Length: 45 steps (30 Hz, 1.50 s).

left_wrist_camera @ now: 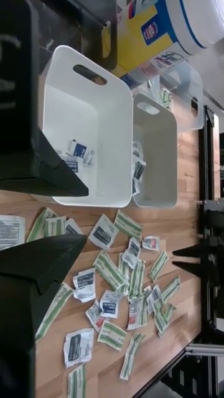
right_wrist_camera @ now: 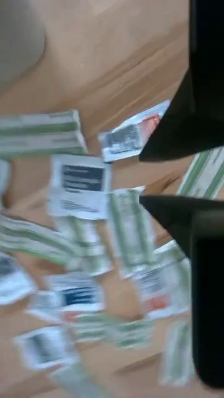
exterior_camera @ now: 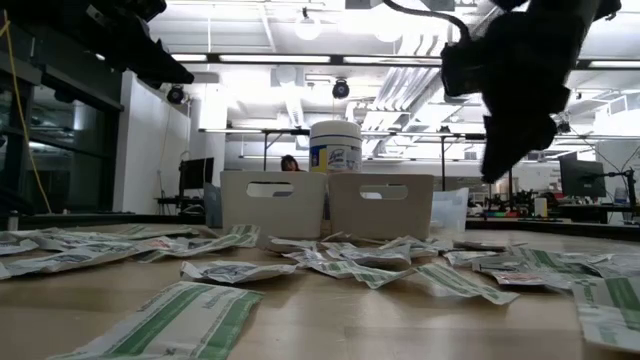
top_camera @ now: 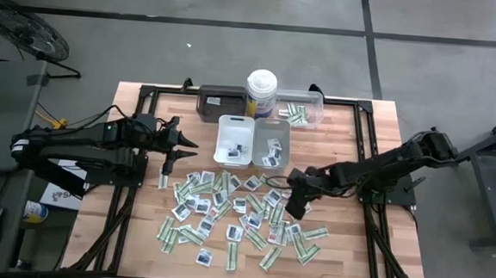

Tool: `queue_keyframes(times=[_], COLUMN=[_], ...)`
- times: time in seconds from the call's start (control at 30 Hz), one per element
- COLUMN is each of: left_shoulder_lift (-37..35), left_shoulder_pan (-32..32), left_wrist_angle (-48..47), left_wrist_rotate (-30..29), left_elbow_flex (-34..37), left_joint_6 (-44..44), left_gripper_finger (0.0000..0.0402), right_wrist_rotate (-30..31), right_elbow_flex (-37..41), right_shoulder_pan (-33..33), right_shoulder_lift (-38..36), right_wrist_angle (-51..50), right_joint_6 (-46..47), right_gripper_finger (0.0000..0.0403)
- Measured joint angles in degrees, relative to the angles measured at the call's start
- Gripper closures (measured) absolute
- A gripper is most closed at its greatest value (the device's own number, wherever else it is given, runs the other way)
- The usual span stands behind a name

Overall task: Pick & Place First Aid Supplies
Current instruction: Put the ointment into the black transparent bin

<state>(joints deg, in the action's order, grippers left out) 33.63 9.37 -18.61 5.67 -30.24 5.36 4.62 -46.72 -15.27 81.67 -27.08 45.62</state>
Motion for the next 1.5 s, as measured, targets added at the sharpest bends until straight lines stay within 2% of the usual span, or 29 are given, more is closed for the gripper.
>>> queue_keyframes(times=[0.13, 0.23, 0.4, 0.67, 1.13, 1.33, 1.5], left_shoulder_lift=[0.00, 0.00, 0.00, 0.00, -0.02, -0.02, -0.02], left_shoulder_pan=[0.00, 0.00, 0.00, 0.00, 0.00, 0.00, 0.00], left_wrist_angle=[0.00, 0.00, -0.01, -1.30, -4.20, -4.09, -4.07], left_wrist_rotate=[0.02, 0.22, 0.25, 0.28, 0.24, 0.00, -0.01], left_elbow_flex=[0.00, 0.00, 0.00, 0.00, 0.00, 0.00, 0.00], left_joint_6=[0.01, 0.01, 0.03, 0.07, 0.45, 0.84, 0.86], left_gripper_finger=[0.0296, 0.0296, 0.0296, 0.0296, 0.0296, 0.0296, 0.0296], right_wrist_rotate=[1.09, 0.77, -0.59, -0.85, -5.78, -6.85, -6.40], right_elbow_flex=[0.01, 0.02, 0.02, 0.02, -0.28, -0.22, -0.17], right_shoulder_pan=[0.00, -0.09, -0.16, 0.42, 2.76, 4.09, 4.09], right_shoulder_lift=[1.25, 2.84, 6.61, 9.92, 13.09, 13.17, 13.23], right_wrist_angle=[-4.98, -5.20, -3.78, -3.71, -3.12, -3.32, -3.47], right_joint_6=[-5.98, -11.20, -18.77, -20.79, -23.76, -21.82, -21.46], right_gripper_finger=[0.0239, 0.0215, 0.0213, 0.0213, 0.0243, 0.0286, 0.0341])
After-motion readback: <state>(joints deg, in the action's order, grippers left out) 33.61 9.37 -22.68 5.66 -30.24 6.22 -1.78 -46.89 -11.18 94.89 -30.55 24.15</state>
